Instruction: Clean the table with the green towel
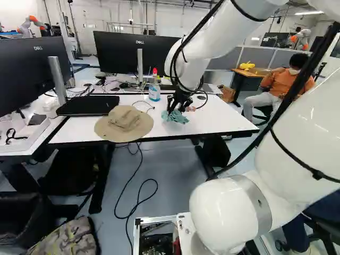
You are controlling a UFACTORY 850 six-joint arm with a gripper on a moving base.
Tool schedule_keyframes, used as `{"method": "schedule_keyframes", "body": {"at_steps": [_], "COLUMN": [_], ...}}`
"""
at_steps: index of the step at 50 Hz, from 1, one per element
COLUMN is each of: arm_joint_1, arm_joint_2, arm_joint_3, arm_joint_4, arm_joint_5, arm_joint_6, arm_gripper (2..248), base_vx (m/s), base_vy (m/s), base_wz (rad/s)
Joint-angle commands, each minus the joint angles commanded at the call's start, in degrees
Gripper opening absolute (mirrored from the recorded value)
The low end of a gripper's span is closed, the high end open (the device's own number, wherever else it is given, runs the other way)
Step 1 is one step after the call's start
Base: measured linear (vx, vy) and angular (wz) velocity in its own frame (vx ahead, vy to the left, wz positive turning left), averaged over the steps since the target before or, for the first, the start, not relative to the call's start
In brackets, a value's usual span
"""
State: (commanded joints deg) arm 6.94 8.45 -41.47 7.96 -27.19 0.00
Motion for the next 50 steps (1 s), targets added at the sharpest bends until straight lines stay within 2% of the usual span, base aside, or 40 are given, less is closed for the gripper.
{"method": "schedule_keyframes", "body": {"at_steps": [9,26,35,50], "arm_joint_1": [0.1,0.0,-1.6,-3.1], "arm_joint_2": [1.3,1.2,0.0,-4.7], "arm_joint_3": [0.2,0.1,-1.0,-5.2], "arm_joint_4": [0.0,0.0,0.0,0.0], "arm_joint_5": [-2.1,-1.9,1.4,7.9], "arm_joint_6": [0.0,0.0,0.0,0.0], "arm_gripper": [62,62,62,62], "base_vx": [0.0,0.0,0.0,0.0], "base_vy": [0.0,0.0,0.0,0.0], "base_wz": [0.0,0.0,0.0,0.0]}}
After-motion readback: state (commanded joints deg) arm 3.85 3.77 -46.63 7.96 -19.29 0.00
